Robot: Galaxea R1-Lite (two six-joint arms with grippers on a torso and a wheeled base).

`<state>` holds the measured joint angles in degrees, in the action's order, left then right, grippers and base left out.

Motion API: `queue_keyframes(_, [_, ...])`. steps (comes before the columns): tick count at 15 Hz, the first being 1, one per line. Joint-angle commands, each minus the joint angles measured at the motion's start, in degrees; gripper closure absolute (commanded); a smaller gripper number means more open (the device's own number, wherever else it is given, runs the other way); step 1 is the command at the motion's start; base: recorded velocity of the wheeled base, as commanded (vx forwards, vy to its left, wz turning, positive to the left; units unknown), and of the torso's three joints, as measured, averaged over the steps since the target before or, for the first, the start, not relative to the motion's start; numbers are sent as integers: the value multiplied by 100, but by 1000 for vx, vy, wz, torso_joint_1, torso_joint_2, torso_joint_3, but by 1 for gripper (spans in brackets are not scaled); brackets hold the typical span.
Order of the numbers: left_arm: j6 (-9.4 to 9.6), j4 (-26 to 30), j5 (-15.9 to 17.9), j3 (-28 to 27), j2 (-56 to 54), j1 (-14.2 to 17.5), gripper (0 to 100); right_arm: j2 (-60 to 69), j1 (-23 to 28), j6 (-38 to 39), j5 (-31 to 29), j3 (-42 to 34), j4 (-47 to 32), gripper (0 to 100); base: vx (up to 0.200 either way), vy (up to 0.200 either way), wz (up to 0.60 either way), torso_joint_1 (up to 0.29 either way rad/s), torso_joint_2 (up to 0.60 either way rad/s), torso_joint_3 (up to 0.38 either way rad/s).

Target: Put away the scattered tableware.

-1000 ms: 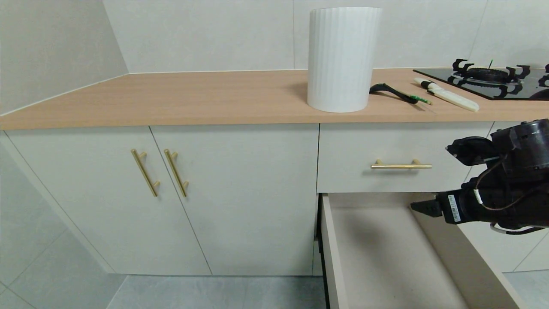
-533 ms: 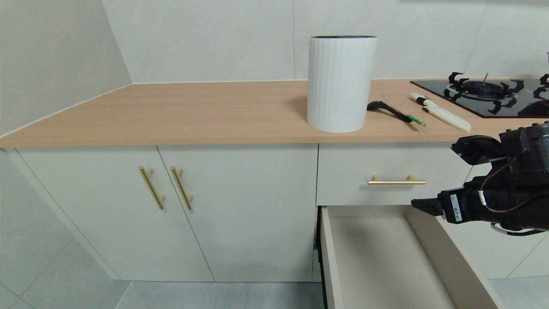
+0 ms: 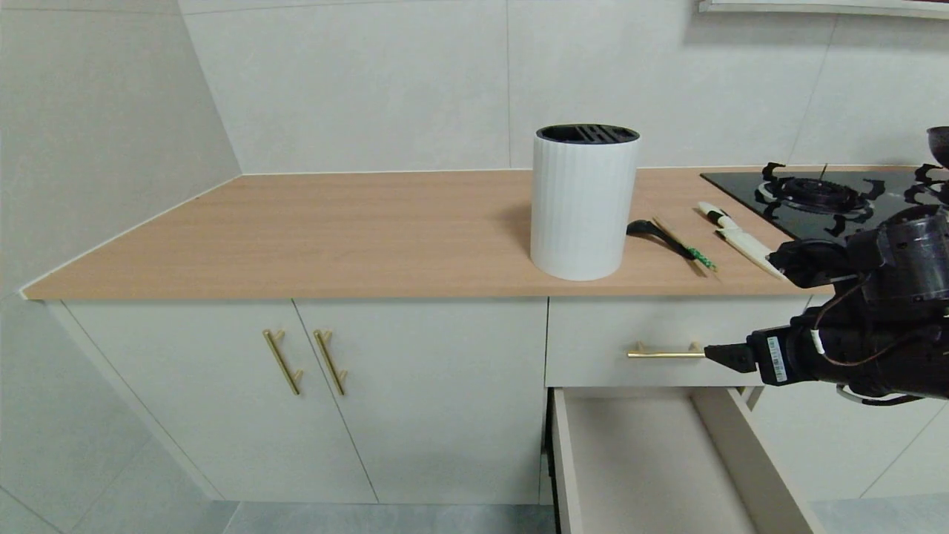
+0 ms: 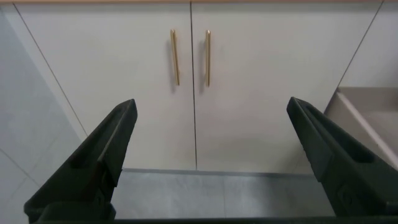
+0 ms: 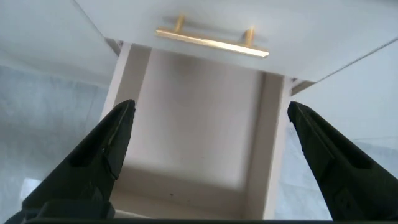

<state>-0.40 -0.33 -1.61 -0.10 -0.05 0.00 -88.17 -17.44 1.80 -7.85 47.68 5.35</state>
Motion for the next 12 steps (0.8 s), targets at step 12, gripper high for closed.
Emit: queue_keyframes(12, [5,-2,-6,1,5,0,0,-903,101,-13,-6,1349,643,0,0,0,0,50,-119,-71])
